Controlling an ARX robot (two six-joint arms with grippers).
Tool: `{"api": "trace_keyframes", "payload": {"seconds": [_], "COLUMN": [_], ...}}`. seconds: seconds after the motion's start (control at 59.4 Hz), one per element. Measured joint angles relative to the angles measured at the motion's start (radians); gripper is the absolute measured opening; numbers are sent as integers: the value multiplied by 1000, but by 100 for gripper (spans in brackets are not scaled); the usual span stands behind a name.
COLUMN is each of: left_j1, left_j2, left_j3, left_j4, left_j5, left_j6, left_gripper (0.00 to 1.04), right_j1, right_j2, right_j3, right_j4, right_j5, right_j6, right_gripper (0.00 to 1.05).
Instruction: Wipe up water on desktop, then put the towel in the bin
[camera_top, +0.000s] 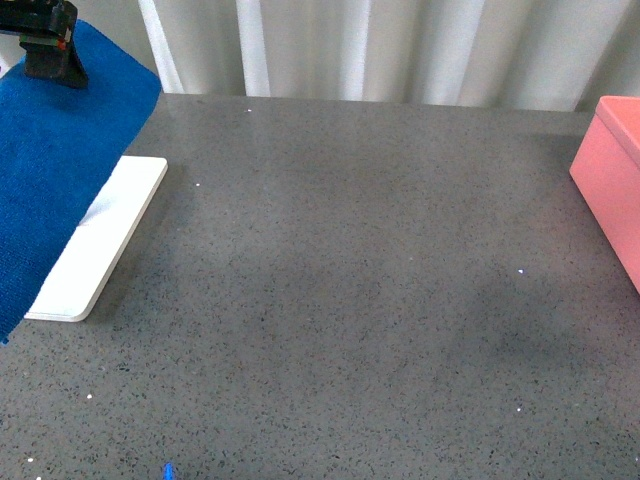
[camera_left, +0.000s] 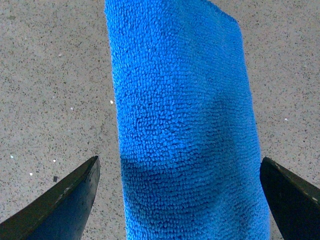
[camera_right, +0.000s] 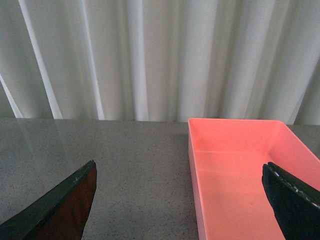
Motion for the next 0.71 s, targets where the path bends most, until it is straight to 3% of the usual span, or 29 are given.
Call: {"api": "trace_keyframes", "payload": {"seconds": [0.202,0.707], "left_j1": [-12,-18], "left_j2": [0,-2], "left_j3": [-22,-61], "left_j4": [35,68], "left_j5": [-21,-35], "left_j6": [35,68], "left_gripper": [96,14], "right_j1": [0,0], "right_j2": [0,0], "right_j3": [0,0], "right_j4": [0,0], "right_j5": [0,0], "right_j6": [0,0], "right_gripper": [98,98]}}
